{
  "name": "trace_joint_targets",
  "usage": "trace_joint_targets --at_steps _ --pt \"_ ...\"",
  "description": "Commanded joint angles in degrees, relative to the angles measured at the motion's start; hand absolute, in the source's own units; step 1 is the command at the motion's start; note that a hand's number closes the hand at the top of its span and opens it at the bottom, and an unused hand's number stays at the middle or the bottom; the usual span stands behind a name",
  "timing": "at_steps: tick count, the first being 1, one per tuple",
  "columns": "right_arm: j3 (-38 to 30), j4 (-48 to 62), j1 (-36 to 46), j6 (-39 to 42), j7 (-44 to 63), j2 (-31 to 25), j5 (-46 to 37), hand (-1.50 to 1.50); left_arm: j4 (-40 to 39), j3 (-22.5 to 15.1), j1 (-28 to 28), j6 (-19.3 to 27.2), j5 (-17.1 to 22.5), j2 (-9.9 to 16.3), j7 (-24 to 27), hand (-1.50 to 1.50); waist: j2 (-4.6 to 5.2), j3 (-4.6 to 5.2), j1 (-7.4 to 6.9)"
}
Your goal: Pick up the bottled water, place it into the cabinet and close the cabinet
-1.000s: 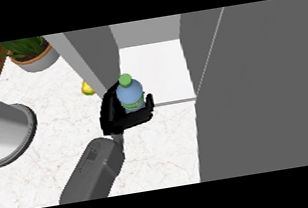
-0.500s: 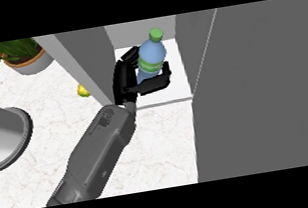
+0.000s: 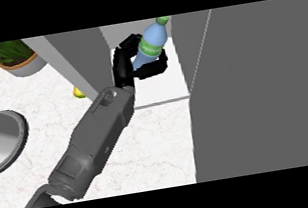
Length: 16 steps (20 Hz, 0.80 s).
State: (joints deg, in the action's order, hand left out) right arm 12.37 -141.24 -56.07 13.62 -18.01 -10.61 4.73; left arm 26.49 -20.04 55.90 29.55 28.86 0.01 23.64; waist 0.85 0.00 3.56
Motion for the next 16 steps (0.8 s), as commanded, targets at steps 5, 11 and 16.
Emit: trace_joint_targets --at_steps 5,11,16 --pt "-1.2 -1.6 0.9 1.6 0.7 0.0 5.4 -1.50 -13.2 3.1 5.7 5.6 -1.1 0.0 0.7 1.50 0.62 0.01 0.80" --pt "-1.7 -5.2 -1.6 2.2 1.7 -0.5 5.3 -1.50 -15.9 7.8 5.3 3.4 1.3 2.7 6.5 1.50 1.08 0.14 2.06" --pt "-1.1 -0.7 2.6 2.8 1.0 0.1 4.4 -1.50 -20.0 4.9 10.7 8.9 -2.7 2.6 6.3 -1.50 1.57 0.06 2.58"
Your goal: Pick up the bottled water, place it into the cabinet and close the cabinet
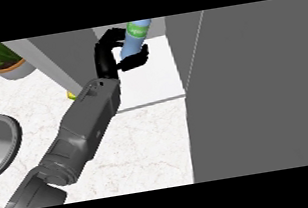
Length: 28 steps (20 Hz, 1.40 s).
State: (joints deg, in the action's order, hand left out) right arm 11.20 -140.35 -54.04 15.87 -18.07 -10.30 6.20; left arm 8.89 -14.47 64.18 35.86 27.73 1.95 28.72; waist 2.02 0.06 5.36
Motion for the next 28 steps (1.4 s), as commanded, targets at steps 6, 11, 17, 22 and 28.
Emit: trace_joint_targets --at_steps 6,11,17,22,28 --pt "-3.2 -0.2 -0.8 2.7 0.0 -1.5 5.7 -1.50 -4.5 -1.1 3.7 3.4 -2.9 0.9 2.2 -1.50 0.17 -0.04 0.64" --pt "-0.8 -1.1 -1.6 2.9 -0.2 -0.6 3.6 -1.50 -4.4 -0.4 5.1 -1.8 -2.6 1.4 1.7 -1.50 0.07 0.04 0.80" --pt "-0.8 -0.9 -0.8 4.0 0.7 -1.2 4.9 -1.50 1.0 4.3 5.6 -9.0 1.5 0.8 8.4 -1.50 -0.12 0.06 -0.32" --pt "-0.3 -5.3 -4.2 4.5 2.3 -1.8 4.8 -1.50 1.2 5.4 5.0 -16.1 2.0 0.6 10.6 -1.50 -0.71 0.05 -0.76" --pt "-0.3 -3.8 -0.6 2.2 5.0 0.0 4.8 -1.50 3.0 5.5 3.3 -16.5 1.2 -1.9 11.7 -1.50 -1.53 -0.02 -3.61"
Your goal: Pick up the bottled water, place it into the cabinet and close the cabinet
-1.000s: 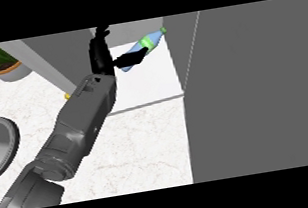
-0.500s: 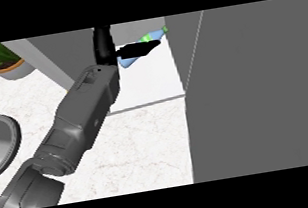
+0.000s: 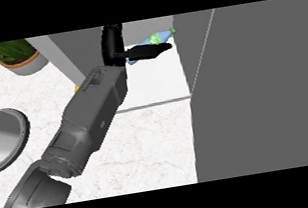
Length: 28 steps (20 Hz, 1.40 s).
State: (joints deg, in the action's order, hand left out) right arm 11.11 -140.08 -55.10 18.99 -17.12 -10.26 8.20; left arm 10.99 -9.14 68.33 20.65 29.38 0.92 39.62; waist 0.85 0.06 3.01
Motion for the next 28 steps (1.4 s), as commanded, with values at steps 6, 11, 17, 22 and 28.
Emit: trace_joint_targets --at_steps 6,11,17,22,28 --pt "2.8 -6.4 -3.9 -0.3 2.5 0.4 1.1 -1.50 9.5 -3.9 -7.0 0.2 3.0 -0.9 -1.7 -1.50 -1.18 -0.04 -0.81" --pt "3.4 -6.1 -0.8 -3.0 6.5 1.1 0.9 -1.50 18.2 -8.9 -14.1 -5.2 4.8 -0.9 -2.0 -1.50 -1.22 -0.03 -1.99" --pt "1.1 -6.2 0.3 -2.7 6.4 0.1 2.7 -1.50 29.0 -12.6 -23.4 -10.5 6.6 -0.9 -3.1 -1.50 -1.13 -0.05 -3.30" --pt "5.1 -7.4 -1.8 -4.6 5.8 1.9 -1.7 -1.50 43.2 -18.0 -33.7 -10.4 6.0 0.6 -4.4 -1.50 -1.40 -0.04 -3.59" --pt "3.1 -7.9 -2.3 -1.3 4.2 -2.6 -2.9 -1.50 57.1 -21.1 -41.6 -9.3 5.2 3.7 -9.5 -1.50 -1.31 -0.07 -3.28"
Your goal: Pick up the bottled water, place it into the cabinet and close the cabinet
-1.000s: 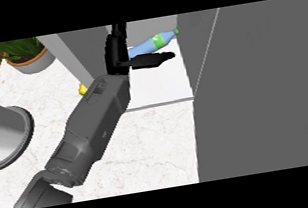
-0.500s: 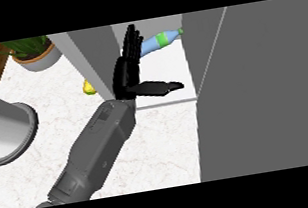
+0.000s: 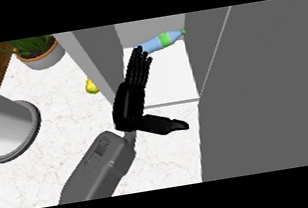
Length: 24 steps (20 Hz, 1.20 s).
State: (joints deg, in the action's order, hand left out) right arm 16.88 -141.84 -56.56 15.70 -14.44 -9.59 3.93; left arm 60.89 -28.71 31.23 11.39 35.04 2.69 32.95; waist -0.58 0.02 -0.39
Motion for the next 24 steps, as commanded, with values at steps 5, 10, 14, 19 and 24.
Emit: trace_joint_targets --at_steps 5,10,14,19,24 --pt "-0.4 -6.2 -3.0 6.8 -1.2 -8.4 -4.3 1.50 18.6 -4.2 -15.3 -0.6 -0.2 7.1 -4.5 1.50 -0.23 -0.01 -0.15" --pt "5.7 -8.3 -5.2 10.8 -1.5 -12.6 -9.4 1.50 25.0 -3.4 -23.0 -1.5 -0.1 11.9 -3.1 1.50 -0.41 0.08 0.45" --pt "3.9 -10.5 -1.7 12.4 -2.1 -15.9 -9.6 1.50 28.7 0.6 -25.8 -1.6 1.4 15.3 -2.7 -1.50 -0.14 0.10 0.19" --pt "9.9 -11.7 -1.6 11.8 -1.5 -16.7 -13.3 1.50 35.1 4.1 -34.1 -5.6 5.5 21.0 -2.7 -1.50 -0.30 0.20 0.13" --pt "17.8 -12.3 0.9 14.5 1.8 -20.8 -15.6 1.50 38.5 8.1 -36.9 -7.1 10.9 22.8 -4.6 -1.50 -0.54 0.48 -0.61"
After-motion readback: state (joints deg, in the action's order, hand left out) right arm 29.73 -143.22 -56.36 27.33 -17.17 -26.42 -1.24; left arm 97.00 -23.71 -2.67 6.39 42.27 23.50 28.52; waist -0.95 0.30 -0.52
